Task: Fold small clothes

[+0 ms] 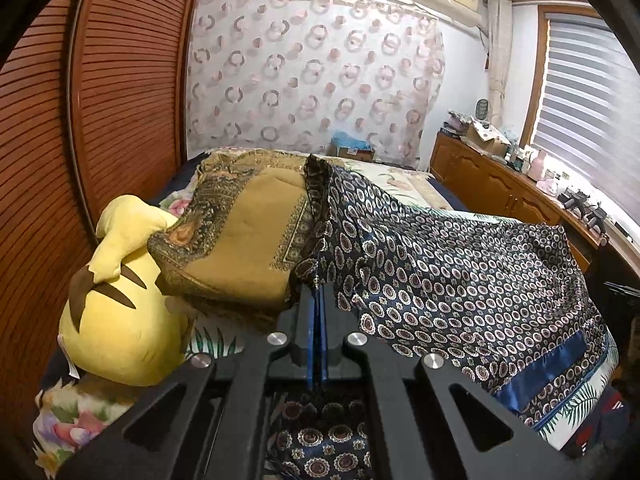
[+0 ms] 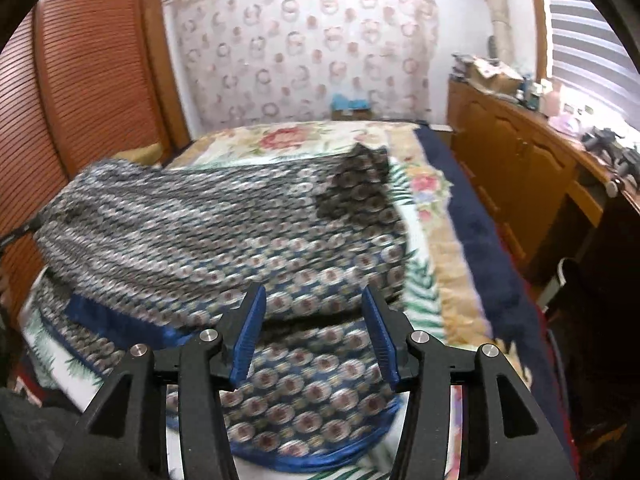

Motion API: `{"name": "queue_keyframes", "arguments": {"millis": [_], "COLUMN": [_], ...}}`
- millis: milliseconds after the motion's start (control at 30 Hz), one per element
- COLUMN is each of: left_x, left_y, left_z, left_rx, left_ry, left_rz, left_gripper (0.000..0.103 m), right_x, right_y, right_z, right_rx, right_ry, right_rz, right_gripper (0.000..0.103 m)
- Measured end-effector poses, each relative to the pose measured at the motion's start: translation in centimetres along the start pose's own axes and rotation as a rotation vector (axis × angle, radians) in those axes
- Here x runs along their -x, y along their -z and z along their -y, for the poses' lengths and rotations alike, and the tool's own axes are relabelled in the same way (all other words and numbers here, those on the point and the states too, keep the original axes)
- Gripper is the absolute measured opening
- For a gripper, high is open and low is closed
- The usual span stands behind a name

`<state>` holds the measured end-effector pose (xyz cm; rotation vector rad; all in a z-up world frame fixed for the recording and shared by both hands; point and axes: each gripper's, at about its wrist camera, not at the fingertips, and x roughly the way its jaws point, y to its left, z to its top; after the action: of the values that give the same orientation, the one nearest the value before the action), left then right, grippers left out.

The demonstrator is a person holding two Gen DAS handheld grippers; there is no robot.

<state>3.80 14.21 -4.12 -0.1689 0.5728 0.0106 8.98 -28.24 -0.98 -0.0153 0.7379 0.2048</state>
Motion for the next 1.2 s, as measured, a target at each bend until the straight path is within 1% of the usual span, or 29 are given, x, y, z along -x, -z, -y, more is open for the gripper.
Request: {"name": "queue_keyframes", "arguments": {"millis": [200,400,467,500,533,600,667,700,800,933,1000,1133,1167,1200], "left_x": [-0.9,-1.4,-1.2,-1.0,-0.8,-0.3,0.2,0.4,0.9,1.2,1.2,0.6,0.5,0.4], "left_y": [0.9,1.4,1.4,1.4,1.3,0.9,0.5,0.2,0.0,-0.2,-0.1,0.7,0.9,1.2], "left_z": [0.3,0.4,0.6,0.6,0.6,0.4,0.2,0.0,-0.4,-0.9,-1.1,-0.7,-0.7,-0.5], "left_rx": [-0.008,-0.012,-0.015,-0.014,-0.01,0.003,0.01,0.014,0.022,0.03,0.031,0.014,0.008,-0.003], "left_ry": [0.006,0.017,0.013,0.007,0.006,0.005,0.005,0.004,-0.001,-0.006,-0.003,0.007,0.01,0.008], "left_rz": [-0.041,-0.057,-0.042,-0.033,-0.022,-0.001,0.016,0.023,0.032,0.032,0.022,-0.035,-0.049,-0.063], "left_gripper": [0.0,0.0,0.0,0.0,0.0,0.0,0.0,0.0,0.0,0.0,0.0,0.0,0.004,0.005], "right_x": [-4.7,-6.8,-6.6,-6.5,-6.2,-5.4,-4.0,-3.4,-1.1,2.0,2.8,2.1,1.8,1.4], "right_y": [0.0,-0.2,-0.3,-0.4,-0.4,-0.6,-0.8,-0.9,-1.3,-1.3,-1.0,0.6,0.9,1.1], "right_z": [2.9,3.4,3.3,3.1,3.0,2.5,1.8,1.6,1.2,1.4,1.8,2.1,2.1,2.1], "right_rx": [-0.084,-0.105,-0.095,-0.084,-0.077,-0.051,-0.02,-0.017,-0.013,-0.023,-0.028,-0.01,-0.005,0.001], "right_ry": [0.009,0.022,0.016,-0.005,-0.01,-0.021,-0.024,-0.039,-0.073,-0.09,-0.092,-0.037,-0.016,0.013], "right_rz": [-0.083,-0.112,-0.094,-0.083,-0.07,-0.045,-0.011,-0.004,0.019,0.046,0.032,-0.028,-0.041,-0.051], "right_gripper": [0.051,0.05,0.03,0.013,0.007,0.002,0.002,0.001,0.0,0.0,0.0,0.0,0.0,0.003]}}
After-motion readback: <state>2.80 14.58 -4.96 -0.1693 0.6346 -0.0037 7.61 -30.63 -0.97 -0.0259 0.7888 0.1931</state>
